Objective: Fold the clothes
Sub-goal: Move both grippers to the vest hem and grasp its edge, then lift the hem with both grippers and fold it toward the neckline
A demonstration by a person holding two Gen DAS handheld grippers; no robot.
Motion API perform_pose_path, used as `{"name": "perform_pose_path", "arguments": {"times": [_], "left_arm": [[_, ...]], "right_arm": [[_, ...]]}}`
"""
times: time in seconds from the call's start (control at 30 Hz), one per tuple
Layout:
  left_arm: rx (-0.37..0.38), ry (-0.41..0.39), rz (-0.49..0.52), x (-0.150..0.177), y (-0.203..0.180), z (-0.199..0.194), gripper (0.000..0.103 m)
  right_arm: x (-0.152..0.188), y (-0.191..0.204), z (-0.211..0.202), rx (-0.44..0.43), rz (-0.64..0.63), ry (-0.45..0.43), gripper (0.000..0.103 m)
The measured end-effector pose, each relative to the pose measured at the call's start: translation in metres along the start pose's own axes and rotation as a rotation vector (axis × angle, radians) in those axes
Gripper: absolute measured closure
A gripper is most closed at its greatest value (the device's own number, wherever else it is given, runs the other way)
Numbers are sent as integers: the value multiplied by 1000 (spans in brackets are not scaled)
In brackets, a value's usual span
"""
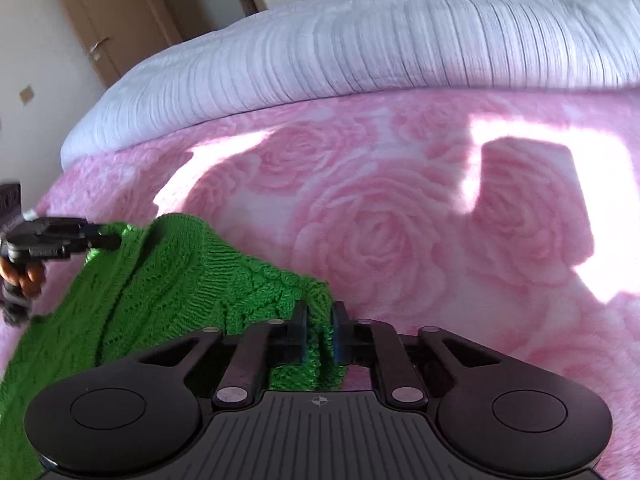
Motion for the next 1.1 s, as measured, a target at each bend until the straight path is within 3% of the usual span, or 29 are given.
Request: {"name": "perform_pose_path", "arguments": {"times": [0.17, 0.37, 0.47, 0.57, 0.67, 0.73, 0.8, 0.87, 1.0, 1.1], "left_arm": [[6, -49, 49, 1, -27, -44, 90], [10, -98, 80, 14, -60, -99, 91], [-3, -89, -10, 60, -83, -131, 91], [-16, -80, -99, 107, -107, -162, 91], [-29, -71, -189, 154, -130, -194, 87], [-38, -65, -249, 185, -146, -215, 81], [-46, -59, -308, 216, -162, -236, 79], [-49, -65, -378, 239, -173, -251, 73], [-27, -140, -565, 232, -169, -243, 65], [-17, -188, -710, 225, -161, -232, 63]], "right_arm": [[-2, 17, -37, 17, -33, -84, 96], [26, 45, -137, -50, -42, -196, 96], [65, 75, -197, -94, -55, -222, 96], [124, 111, -246, -104, -89, -192, 96], [191, 144, -260, -38, -120, -74, 95], [232, 157, -261, 20, -76, 13, 93], [266, 166, -265, 41, 26, 67, 89], [285, 167, -275, 3, 211, 33, 84], [297, 166, -279, -53, 581, -86, 52], [290, 163, -263, -78, 787, -135, 50]]}}
Point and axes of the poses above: each gripper's, at about its wrist camera, not at the fingertips, and z roughly the way its jaws point, y to its left, x to its underside, the point moved 4 cm from there along z, roughly the way its jaws point, and after that the axes turned 7 degrees about x, right-handed, at the moved point
